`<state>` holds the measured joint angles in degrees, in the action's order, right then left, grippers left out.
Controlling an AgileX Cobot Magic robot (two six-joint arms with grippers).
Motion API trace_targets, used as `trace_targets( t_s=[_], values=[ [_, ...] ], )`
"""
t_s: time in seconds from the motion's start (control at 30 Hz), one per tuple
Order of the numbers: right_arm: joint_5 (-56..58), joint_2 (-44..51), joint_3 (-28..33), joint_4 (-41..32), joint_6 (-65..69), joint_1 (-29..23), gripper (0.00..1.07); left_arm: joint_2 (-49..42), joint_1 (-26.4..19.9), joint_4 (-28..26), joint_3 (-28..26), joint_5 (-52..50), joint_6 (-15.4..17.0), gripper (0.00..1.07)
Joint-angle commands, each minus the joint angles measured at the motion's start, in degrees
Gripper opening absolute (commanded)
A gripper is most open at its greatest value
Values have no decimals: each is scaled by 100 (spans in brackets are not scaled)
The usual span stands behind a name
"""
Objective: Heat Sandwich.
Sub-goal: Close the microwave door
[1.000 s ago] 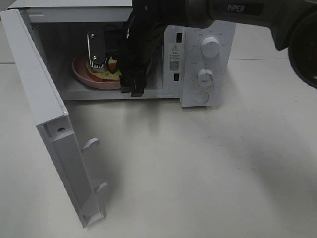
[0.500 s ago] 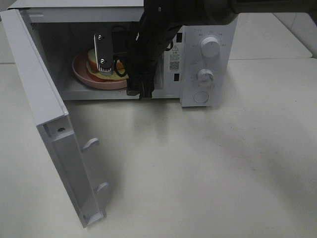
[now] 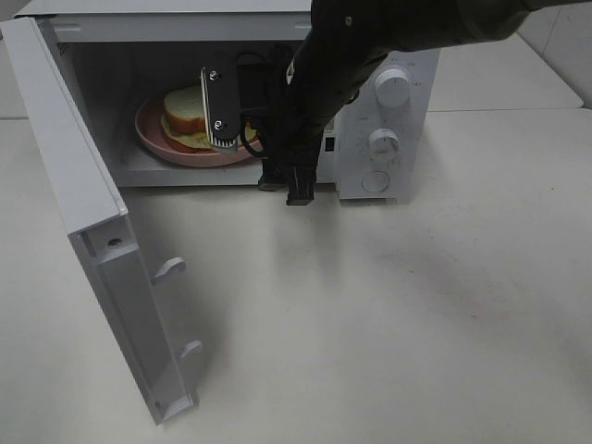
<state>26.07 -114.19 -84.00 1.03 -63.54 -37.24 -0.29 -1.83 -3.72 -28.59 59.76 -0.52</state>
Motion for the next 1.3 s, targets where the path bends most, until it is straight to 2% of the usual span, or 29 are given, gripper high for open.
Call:
trace_targets(
  t_s=[0.03, 0.67, 1.1, 1.3],
  values=[
    [-40, 292, 309, 0, 40, -6, 73, -143, -17, -17, 23, -52, -6, 99],
    [-46, 1776, 1874, 0, 561, -6, 73, -143, -17, -17, 23, -52, -6, 99],
    [-23, 2893, 2991, 0, 1702, -6, 73, -143, -17, -17, 23, -52, -6, 99],
    [241, 3570, 3466, 0, 2853, -6, 73, -143, -17, -17, 23, -52, -6, 99]
  ],
)
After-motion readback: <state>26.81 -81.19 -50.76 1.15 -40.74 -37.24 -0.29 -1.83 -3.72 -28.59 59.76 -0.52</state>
